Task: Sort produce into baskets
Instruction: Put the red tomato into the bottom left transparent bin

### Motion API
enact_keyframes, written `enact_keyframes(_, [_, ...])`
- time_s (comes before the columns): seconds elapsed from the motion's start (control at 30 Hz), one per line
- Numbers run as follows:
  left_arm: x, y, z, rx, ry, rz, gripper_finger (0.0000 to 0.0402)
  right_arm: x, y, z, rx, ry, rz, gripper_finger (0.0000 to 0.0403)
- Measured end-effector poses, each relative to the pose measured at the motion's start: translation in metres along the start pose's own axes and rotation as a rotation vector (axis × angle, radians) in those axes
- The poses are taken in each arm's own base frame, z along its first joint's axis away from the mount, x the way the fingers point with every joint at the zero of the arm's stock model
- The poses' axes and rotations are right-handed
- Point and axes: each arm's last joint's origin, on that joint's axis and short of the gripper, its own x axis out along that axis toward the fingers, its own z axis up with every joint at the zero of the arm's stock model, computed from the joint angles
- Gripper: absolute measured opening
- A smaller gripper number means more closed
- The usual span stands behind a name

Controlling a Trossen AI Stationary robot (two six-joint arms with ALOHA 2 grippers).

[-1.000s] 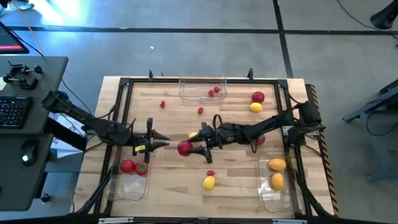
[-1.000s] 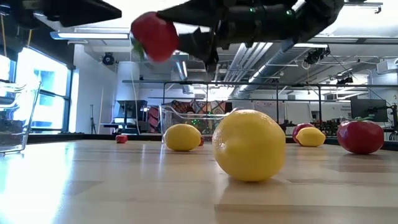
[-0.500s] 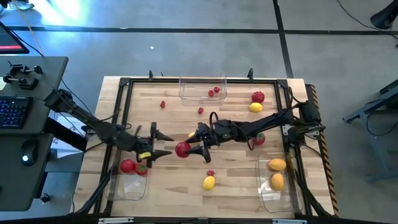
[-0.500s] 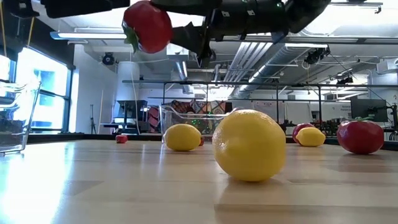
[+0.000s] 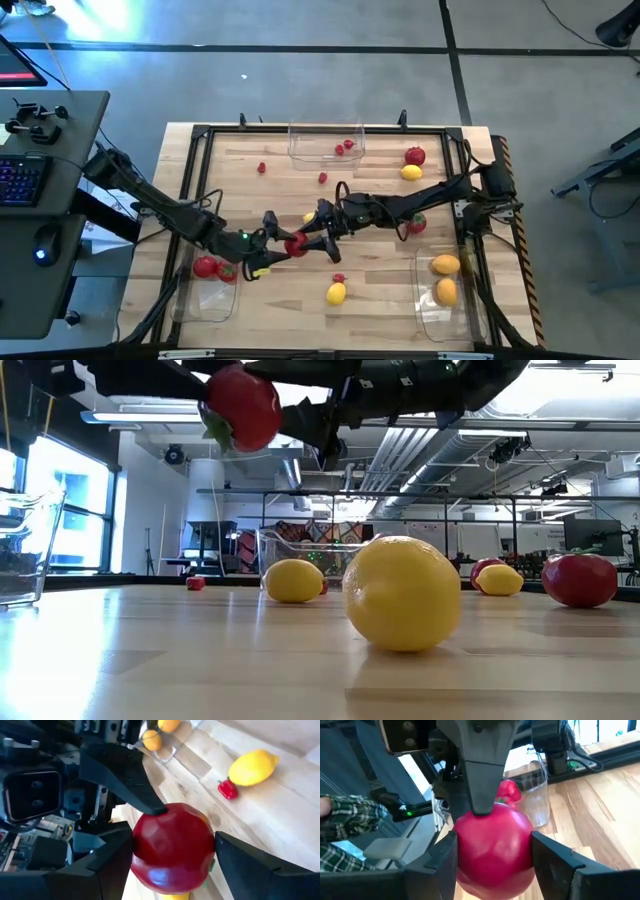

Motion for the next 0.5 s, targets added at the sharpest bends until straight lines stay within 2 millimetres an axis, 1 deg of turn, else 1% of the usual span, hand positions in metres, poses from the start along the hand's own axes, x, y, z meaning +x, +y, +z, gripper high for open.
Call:
enact_keyframes(0.1, [0.0034,0.0006,0.0015,0.009,0.019,-0.005,0.0263,0.0,0.0,-0.0001,0.0,0.0,0.0,0.0193])
enact_keyframes(0.3, [0.0036,0.0009,0.0022,0.006,0.011,-0.007,0.0263,0.0,0.0006,0.0011,-0.003,-0.013,0.005,0.0193])
enact_keyframes(0.5, [-0.0028,-0.0037,0.0046,0.016,0.039,0.03,0.0258,-0.0001,-0.0001,0.0027,-0.007,-0.026,0.002,0.0193])
